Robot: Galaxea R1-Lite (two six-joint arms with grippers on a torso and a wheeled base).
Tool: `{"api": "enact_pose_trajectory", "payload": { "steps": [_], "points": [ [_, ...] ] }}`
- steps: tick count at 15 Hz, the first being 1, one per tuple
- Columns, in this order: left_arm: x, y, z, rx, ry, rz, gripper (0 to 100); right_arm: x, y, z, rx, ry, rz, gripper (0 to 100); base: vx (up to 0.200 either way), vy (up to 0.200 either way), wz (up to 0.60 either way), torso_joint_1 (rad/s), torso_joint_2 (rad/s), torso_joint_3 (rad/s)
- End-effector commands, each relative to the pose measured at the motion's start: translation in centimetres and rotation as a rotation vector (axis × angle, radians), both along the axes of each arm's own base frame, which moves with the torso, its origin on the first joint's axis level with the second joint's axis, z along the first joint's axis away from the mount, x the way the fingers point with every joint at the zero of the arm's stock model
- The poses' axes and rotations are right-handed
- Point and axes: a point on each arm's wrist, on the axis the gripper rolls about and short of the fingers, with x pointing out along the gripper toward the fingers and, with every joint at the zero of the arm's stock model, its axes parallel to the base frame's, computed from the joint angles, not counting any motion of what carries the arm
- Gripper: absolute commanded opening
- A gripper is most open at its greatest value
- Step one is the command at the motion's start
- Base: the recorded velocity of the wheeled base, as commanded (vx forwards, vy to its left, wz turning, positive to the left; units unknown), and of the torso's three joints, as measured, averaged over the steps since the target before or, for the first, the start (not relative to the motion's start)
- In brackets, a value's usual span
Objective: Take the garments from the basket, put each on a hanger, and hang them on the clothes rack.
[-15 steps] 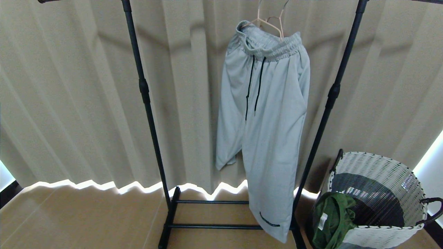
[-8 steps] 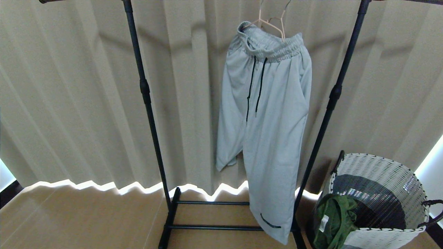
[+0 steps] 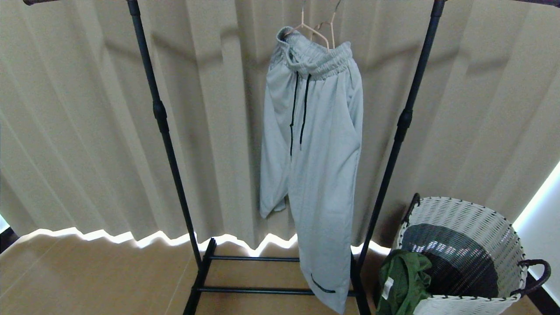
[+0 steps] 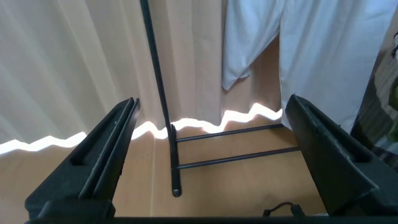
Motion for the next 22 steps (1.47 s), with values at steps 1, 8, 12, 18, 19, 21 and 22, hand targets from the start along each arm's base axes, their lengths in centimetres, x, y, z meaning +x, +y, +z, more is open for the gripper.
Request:
{"api": "enact_pose_trajectory", "payload": {
  "steps": [1,8,12,18,19,21,22],
  "points": [
    [0.0,0.0,0.0,0.0,0.002,0.0,100,0.0,0.0,0.0,-0.017,0.006,-0.001,100,0.0,0.0,0.0,0.0,0.0,0.0],
    [0.0,0.0,0.0,0.001,0.002,-0.001,100,0.1,0.3,-0.4,-0.076,0.053,0.153,100,0.114,0.0,0.0,-0.001,0.0,0.002],
    [0.0,0.0,0.0,0.003,0.002,-0.004,100,0.2,0.4,-0.4,-0.081,0.074,0.161,100,0.2,0.0,0.0,0.001,0.0,0.004],
    [0.0,-0.1,0.0,0.004,0.004,-0.037,100,2.4,0.3,1.1,-0.174,0.34,0.183,100,0.0,0.0,0.0,0.0,0.0,0.0],
    [0.0,-0.1,-0.1,0.011,0.012,-0.037,100,4.0,0.3,2.3,-0.219,0.475,0.199,100,0.0,0.0,0.0,0.0,0.0,0.0],
    [0.0,-0.1,-0.1,0.011,0.012,-0.037,100,6.4,0.3,2.3,-0.323,0.677,0.242,100,0.0,0.0,0.0,0.0,0.0,0.0],
    [0.0,-0.1,-0.1,0.011,0.012,-0.037,100,6.6,0.3,2.3,-0.337,0.699,0.249,100,0.0,0.0,0.0,0.0,0.0,0.0]
  ]
}}
